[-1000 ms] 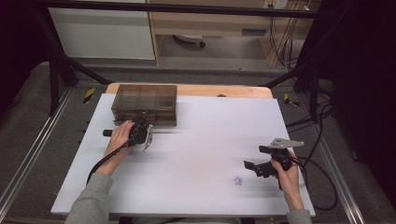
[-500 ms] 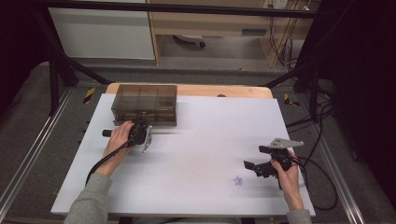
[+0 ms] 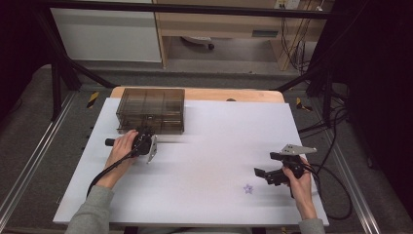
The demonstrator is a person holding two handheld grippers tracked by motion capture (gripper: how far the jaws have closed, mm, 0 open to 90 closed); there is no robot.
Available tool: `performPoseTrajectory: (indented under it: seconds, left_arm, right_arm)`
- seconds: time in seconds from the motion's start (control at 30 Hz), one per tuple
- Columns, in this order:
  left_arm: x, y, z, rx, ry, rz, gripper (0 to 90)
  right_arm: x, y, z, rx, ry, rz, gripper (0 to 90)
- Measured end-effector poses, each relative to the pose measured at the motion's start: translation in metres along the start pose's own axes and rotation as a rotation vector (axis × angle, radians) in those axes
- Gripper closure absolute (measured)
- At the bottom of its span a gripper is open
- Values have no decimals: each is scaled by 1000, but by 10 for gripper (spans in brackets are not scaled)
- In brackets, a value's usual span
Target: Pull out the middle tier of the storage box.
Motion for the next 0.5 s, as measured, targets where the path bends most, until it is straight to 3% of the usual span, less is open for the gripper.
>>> performPoseTrajectory:
  seconds: [0.5]
  left_arm:
    - [-7, 3, -1, 5, 15, 1, 632]
  right_arm:
    - [0, 0, 0, 0, 0, 0, 5]
Point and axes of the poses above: each handheld gripper's, and its own axes: x roughly forward along the jaws, z roughly out of its underside, y roughly to its right, the point moved 3 cm from there along x, roughly forward along the jaws, and after that the axes turned 14 degrees about -x, right-handed, at the moved point
